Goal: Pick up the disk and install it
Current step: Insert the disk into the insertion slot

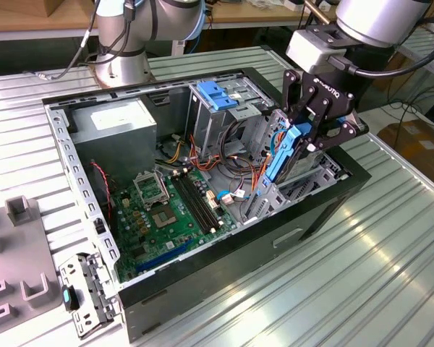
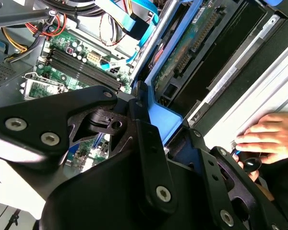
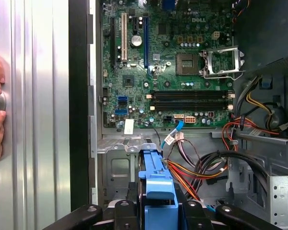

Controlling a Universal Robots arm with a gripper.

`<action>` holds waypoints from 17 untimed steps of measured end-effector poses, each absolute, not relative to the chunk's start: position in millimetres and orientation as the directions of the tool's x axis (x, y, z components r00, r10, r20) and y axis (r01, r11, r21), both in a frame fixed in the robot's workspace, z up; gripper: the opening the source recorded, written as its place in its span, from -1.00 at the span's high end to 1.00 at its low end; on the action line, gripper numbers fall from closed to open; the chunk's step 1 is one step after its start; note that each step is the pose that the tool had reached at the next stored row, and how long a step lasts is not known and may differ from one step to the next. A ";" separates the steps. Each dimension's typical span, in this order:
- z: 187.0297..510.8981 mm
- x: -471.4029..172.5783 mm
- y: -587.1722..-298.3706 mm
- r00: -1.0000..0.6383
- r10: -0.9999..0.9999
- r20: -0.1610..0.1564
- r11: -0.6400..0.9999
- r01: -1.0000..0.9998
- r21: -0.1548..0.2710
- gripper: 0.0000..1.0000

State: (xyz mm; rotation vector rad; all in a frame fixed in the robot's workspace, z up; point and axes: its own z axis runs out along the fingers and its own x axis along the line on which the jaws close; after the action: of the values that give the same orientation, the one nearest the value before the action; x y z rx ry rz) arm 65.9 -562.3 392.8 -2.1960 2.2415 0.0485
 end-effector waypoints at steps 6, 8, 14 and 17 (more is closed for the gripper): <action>390.1 66.0 -562.4 -0.021 -0.999 -0.026 0.020 -1.000 0.019 0.26; 388.0 65.9 -562.4 -0.021 -0.999 -0.027 0.020 -1.000 0.019 0.26; 386.0 66.0 -562.3 -0.021 -0.999 -0.027 0.020 -1.000 0.019 0.26; 385.9 65.9 -562.3 -0.021 -0.999 -0.027 0.020 -1.000 0.019 0.26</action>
State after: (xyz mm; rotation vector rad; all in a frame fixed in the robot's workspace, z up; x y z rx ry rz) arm 65.9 -562.3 385.9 -2.1944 2.2397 0.0510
